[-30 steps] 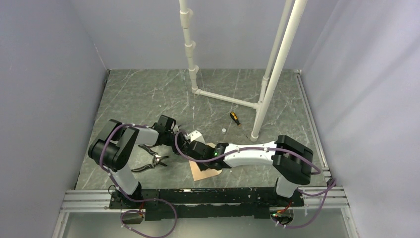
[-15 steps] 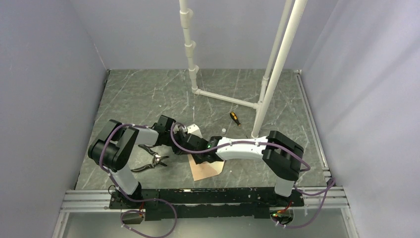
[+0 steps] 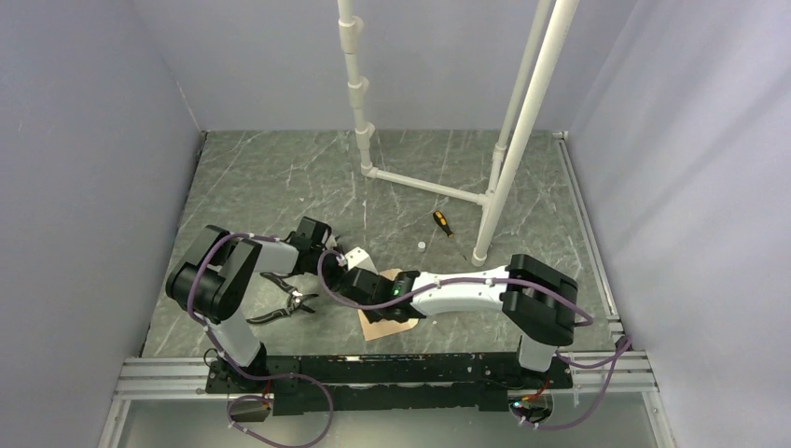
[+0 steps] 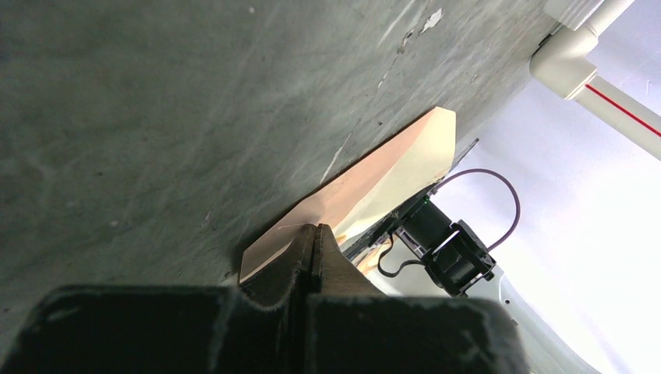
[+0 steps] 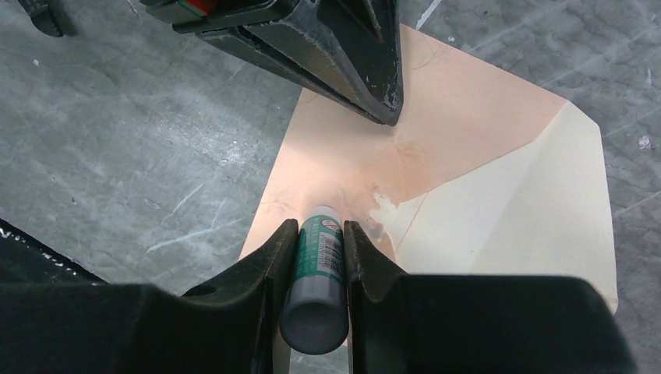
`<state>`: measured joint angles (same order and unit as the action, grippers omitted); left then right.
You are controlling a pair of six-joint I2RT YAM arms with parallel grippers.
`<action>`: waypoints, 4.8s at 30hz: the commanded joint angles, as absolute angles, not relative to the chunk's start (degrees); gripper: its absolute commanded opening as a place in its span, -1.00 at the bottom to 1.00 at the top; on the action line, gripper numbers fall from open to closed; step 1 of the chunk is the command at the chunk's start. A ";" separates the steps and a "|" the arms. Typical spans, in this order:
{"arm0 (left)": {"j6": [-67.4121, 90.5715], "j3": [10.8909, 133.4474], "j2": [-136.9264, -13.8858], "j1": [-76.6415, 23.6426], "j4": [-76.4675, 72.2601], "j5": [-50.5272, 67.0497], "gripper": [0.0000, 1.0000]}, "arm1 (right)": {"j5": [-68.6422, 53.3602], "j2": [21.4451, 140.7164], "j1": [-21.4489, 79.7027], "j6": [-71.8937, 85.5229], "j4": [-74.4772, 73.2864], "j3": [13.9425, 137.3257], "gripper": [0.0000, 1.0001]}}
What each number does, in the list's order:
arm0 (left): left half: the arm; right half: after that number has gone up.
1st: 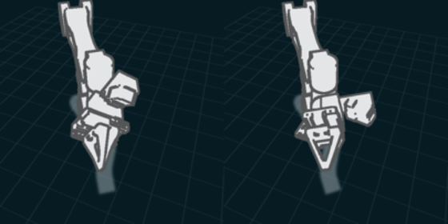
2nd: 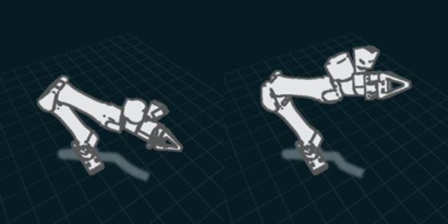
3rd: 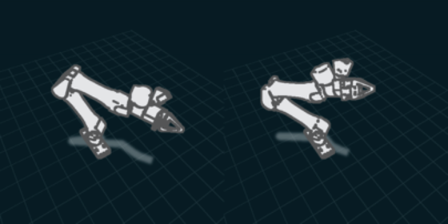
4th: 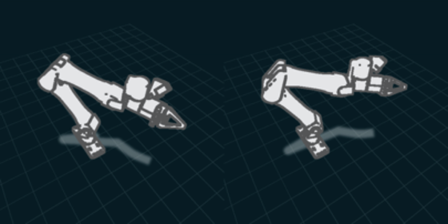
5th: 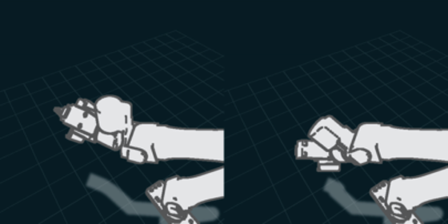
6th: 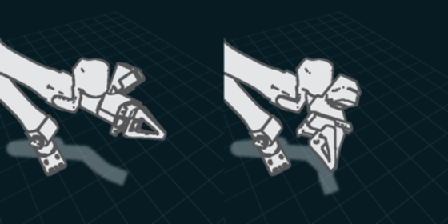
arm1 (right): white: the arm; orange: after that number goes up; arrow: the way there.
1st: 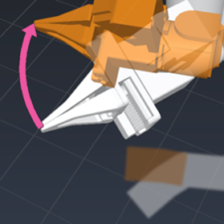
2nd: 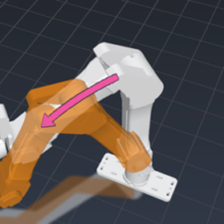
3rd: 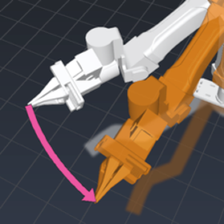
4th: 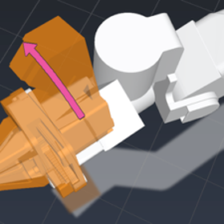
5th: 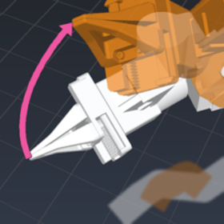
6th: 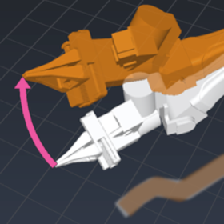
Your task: Place the letter into the envelope and seal it
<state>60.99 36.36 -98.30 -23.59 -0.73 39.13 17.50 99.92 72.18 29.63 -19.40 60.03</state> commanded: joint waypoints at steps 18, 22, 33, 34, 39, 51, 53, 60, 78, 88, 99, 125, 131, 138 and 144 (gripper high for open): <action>58.46 33.66 -101.68 -24.70 4.56 26.28 -0.95 | 16.90 101.86 70.11 32.18 -24.21 60.20 -1.00; 58.54 33.57 -102.06 -24.70 4.07 26.53 -0.95 | 16.64 99.63 70.31 36.08 -28.58 58.76 -1.00; 58.61 33.32 -101.61 -24.70 4.11 26.54 -0.95 | 18.88 102.60 66.62 35.60 -28.70 62.05 -1.00; 58.62 33.31 -101.56 -24.70 4.13 26.54 -0.95 | 19.08 102.91 66.46 34.88 -28.27 62.90 -1.00; 58.54 33.48 -101.06 -24.70 4.42 26.50 -0.95 | 17.15 101.20 66.52 32.63 -25.11 63.33 -1.00; 57.67 34.40 -101.60 -24.69 4.84 26.67 -0.95 | 14.55 79.82 63.32 37.45 -21.07 55.66 -1.00; 57.37 34.74 -101.77 -24.70 4.91 26.80 -0.95 | 15.31 76.55 61.68 40.01 -20.67 52.68 -1.00; 55.63 36.23 -100.26 -24.69 6.57 27.16 -0.95 | 17.14 68.09 56.45 50.50 -21.45 43.71 -1.00; 49.83 35.45 -88.08 -24.70 10.08 25.82 -0.84 | 6.43 85.27 44.92 48.87 -19.15 57.95 -1.00; 51.06 37.70 -76.14 -24.65 21.63 14.79 -0.64 | -15.58 101.66 41.43 49.55 -15.07 69.82 -1.00; 52.19 37.07 -64.44 -23.19 30.59 -1.69 -0.45 | -33.83 114.16 38.28 61.53 -4.18 72.31 -0.98; 43.10 52.62 -91.69 -12.31 15.79 12.48 -0.24 | -37.72 120.78 35.07 70.77 0.59 70.74 -0.24; 38.96 60.01 -103.37 -12.30 13.50 21.65 -0.22 | -36.00 118.83 35.07 69.69 -0.44 69.08 0.02; 40.22 65.59 -111.84 -12.38 12.40 28.35 -0.12 | -32.06 113.19 35.16 62.53 -6.68 68.81 0.01; 37.91 68.04 -113.19 -12.38 15.69 26.55 -0.14 | -29.33 108.08 35.13 57.87 -9.84 66.88 0.00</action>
<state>40.88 66.78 -111.53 -12.25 12.95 27.83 -32.36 113.38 35.33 62.61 -6.57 67.81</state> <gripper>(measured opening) 0.432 0.504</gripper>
